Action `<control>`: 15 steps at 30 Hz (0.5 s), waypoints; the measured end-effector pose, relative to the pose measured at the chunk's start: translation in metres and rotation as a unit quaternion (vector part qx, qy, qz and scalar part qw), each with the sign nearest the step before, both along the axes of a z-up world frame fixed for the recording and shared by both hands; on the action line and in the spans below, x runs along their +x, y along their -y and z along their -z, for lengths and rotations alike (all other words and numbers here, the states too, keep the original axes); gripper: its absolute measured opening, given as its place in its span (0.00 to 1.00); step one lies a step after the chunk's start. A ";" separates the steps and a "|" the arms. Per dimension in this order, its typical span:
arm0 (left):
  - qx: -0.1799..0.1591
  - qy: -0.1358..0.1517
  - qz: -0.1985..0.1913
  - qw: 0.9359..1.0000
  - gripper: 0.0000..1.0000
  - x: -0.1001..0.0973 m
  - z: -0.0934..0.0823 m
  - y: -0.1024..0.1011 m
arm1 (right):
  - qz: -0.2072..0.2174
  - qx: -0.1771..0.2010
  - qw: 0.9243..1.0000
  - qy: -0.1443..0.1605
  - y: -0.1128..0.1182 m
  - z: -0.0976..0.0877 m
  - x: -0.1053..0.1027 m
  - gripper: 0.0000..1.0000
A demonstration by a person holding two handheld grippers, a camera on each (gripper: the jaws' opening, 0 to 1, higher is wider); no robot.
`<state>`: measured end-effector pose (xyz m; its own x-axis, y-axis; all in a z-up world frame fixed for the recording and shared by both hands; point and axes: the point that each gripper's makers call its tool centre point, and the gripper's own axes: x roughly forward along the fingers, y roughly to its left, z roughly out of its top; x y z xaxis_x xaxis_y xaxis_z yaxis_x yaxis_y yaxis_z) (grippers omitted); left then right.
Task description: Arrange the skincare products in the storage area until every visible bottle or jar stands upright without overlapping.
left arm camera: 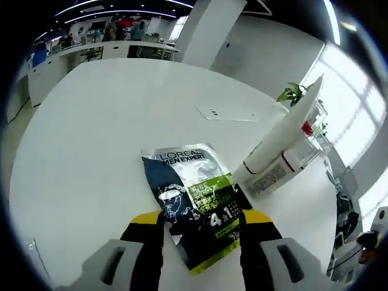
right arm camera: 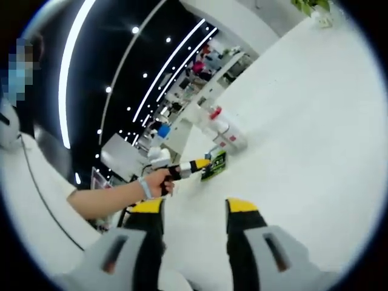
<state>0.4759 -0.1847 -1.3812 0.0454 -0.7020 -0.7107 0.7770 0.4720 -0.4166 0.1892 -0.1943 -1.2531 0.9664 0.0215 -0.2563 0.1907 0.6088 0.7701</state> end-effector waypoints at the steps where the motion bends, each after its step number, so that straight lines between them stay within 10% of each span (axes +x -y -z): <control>1: 0.002 0.002 0.002 1.000 0.51 -0.001 0.001 0.000 | 0.001 -0.001 1.000 0.001 0.001 0.000 0.000 0.38; 15: -0.017 0.040 0.028 0.999 0.53 0.009 -0.030 -0.021 | -0.038 -0.001 0.999 0.008 -0.011 0.001 0.019 0.38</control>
